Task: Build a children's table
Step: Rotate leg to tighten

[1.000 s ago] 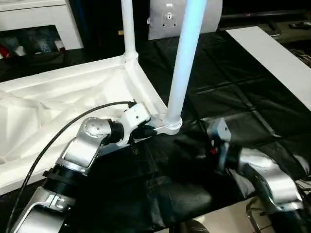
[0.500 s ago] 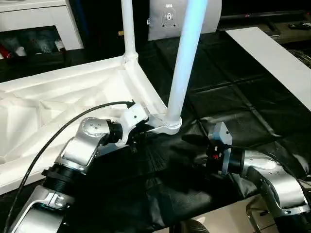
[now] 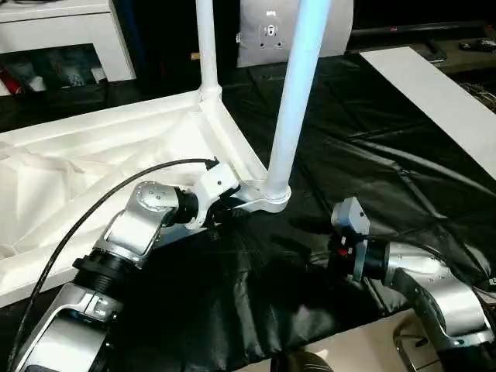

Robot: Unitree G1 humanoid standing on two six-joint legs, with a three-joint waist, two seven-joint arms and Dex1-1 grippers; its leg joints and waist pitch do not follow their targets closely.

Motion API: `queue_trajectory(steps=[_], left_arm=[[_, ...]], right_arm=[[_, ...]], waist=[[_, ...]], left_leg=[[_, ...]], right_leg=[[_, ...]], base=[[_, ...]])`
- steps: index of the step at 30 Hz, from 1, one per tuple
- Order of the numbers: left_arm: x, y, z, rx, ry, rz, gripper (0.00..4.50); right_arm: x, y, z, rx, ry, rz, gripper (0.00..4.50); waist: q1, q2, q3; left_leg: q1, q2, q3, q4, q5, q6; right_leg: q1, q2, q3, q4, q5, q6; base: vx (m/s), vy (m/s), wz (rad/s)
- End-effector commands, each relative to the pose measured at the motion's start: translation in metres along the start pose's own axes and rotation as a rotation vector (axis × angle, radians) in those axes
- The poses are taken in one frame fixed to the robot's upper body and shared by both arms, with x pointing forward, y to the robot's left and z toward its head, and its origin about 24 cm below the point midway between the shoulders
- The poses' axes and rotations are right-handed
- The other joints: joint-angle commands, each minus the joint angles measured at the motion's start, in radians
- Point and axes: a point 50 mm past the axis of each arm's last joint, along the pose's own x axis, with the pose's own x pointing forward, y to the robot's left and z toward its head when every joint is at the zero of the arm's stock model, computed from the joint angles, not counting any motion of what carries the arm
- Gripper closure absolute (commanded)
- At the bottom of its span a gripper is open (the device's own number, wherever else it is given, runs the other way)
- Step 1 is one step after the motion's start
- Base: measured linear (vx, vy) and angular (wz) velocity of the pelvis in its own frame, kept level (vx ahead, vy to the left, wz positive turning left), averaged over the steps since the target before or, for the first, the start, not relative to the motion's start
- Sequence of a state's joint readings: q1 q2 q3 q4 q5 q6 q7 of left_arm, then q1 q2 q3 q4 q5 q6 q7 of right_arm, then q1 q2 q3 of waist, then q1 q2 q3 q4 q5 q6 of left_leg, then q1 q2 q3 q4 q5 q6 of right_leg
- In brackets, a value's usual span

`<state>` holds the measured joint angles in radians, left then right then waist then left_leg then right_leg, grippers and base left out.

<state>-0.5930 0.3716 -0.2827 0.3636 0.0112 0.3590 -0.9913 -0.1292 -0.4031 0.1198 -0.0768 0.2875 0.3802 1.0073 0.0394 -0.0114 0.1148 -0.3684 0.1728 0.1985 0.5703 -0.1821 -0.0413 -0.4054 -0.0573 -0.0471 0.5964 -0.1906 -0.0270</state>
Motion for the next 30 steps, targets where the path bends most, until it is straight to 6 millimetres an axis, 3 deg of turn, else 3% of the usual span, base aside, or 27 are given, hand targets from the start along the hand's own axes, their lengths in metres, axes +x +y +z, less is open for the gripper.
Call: queue_trajectory(steps=[1,7,17,18,22,26,30], left_arm=[[0.002,0.0,-0.008,-0.005,0.024,-0.01,3.98],[0.003,-0.003,-0.007,0.016,0.004,-0.032,4.46],[0.0,-0.019,-0.027,0.139,0.136,-0.187,4.46],[-0.001,-0.02,-0.027,0.148,0.137,-0.201,4.46],[-0.007,-0.027,-0.026,0.212,0.113,-0.317,4.46],[-0.015,-0.04,-0.021,0.256,0.071,-0.494,4.46],[-0.018,-0.042,-0.018,0.298,0.073,-0.543,4.48]], right_arm=[[-0.001,0.0,0.006,-0.026,-0.027,-0.008,0.0],[-0.004,-0.005,0.01,-0.043,-0.043,-0.045,0.0],[-0.015,-0.029,0.025,-0.101,-0.07,-0.123,0.0],[-0.016,-0.032,0.026,-0.106,-0.069,-0.126,0.0],[-0.019,-0.037,0.031,-0.151,-0.041,-0.08,0.0],[-0.015,-0.036,0.037,-0.195,-0.028,0.087,0.0],[-0.012,-0.033,0.037,-0.191,-0.002,0.202,0.18]], waist=[[0.006,-0.002,-0.058],[0.009,-0.001,-0.065],[0.013,-0.001,-0.066],[0.013,-0.003,-0.07],[0.02,-0.003,-0.073],[0.026,-0.006,-0.075],[0.041,-0.003,-0.073]], left_leg=[[0.009,0.059,-0.032,-0.061,-0.168,0.079],[0.007,0.061,-0.031,-0.057,-0.118,0.1],[0.012,0.061,-0.028,-0.056,-0.123,0.091],[0.012,0.062,-0.029,-0.055,-0.117,0.09],[0.015,0.062,-0.025,-0.053,-0.097,0.1],[0.015,0.064,-0.022,-0.051,-0.082,0.114],[0.017,0.068,-0.021,-0.05,-0.097,0.118]], right_leg=[[0.044,-0.089,0.053,-0.083,-0.264,-0.193],[0.05,-0.089,0.052,-0.069,-0.14,-0.23],[0.05,-0.091,0.054,-0.07,-0.165,-0.229],[0.053,-0.091,0.053,-0.067,-0.159,-0.232],[0.053,-0.089,0.054,-0.059,-0.111,-0.244],[0.051,-0.088,0.052,-0.051,-0.074,-0.264],[0.049,-0.088,0.051,-0.051,-0.096,-0.265]], base=[[0.0,0.0,0.0],[0.0,0.0,0.0],[0.0,0.0,0.0],[0.0,0.0,0.0],[0.0,0.0,0.0],[0.0,0.0,0.0],[0.0,0.0,0.0]])
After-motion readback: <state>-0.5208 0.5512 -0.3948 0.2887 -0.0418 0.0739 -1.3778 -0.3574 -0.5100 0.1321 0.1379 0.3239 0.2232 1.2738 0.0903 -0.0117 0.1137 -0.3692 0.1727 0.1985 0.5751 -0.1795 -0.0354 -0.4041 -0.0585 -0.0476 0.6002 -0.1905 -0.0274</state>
